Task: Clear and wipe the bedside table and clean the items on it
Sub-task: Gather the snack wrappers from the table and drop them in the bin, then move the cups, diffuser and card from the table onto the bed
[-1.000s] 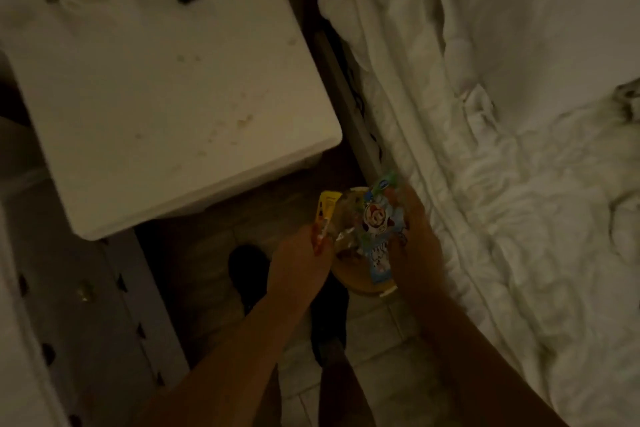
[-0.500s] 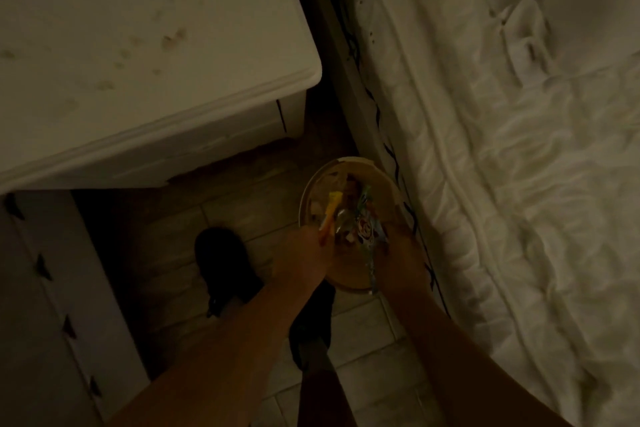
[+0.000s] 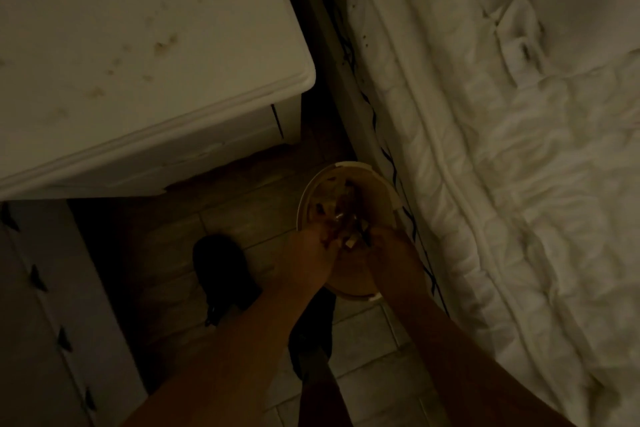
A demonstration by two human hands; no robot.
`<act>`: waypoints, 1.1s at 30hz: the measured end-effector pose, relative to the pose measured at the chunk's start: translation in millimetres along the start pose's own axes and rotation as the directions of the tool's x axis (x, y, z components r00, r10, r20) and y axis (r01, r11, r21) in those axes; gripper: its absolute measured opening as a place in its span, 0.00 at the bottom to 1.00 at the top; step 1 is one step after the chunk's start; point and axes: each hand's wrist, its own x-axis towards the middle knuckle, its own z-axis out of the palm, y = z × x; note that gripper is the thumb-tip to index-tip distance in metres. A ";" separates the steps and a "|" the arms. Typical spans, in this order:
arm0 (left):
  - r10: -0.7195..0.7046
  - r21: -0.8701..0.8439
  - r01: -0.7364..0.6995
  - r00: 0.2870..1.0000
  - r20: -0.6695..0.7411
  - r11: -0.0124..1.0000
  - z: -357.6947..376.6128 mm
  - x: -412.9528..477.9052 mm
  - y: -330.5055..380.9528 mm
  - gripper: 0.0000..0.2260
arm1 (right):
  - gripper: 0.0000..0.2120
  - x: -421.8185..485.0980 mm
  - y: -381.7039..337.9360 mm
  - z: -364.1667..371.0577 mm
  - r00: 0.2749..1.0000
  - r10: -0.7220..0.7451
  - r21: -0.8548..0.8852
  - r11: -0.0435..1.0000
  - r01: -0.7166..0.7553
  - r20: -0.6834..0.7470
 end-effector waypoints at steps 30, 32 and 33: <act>0.168 0.191 -0.094 0.893 -0.417 0.977 -400.0 -124.0 51.5 0.09 | 0.10 -58.8 -379.1 -85.9 0.883 -0.437 -0.262 0.843 0.469 0.172; 0.171 0.199 -0.086 0.871 -0.461 0.976 -433.1 -125.5 41.8 0.09 | 0.10 -63.1 -412.5 -77.6 0.862 -0.487 -0.239 0.828 0.507 0.140; 0.172 0.204 -0.078 0.853 -0.493 0.976 -454.7 -126.0 35.6 0.10 | 0.10 -62.2 -435.6 -70.2 0.846 -0.518 -0.238 0.812 0.533 0.126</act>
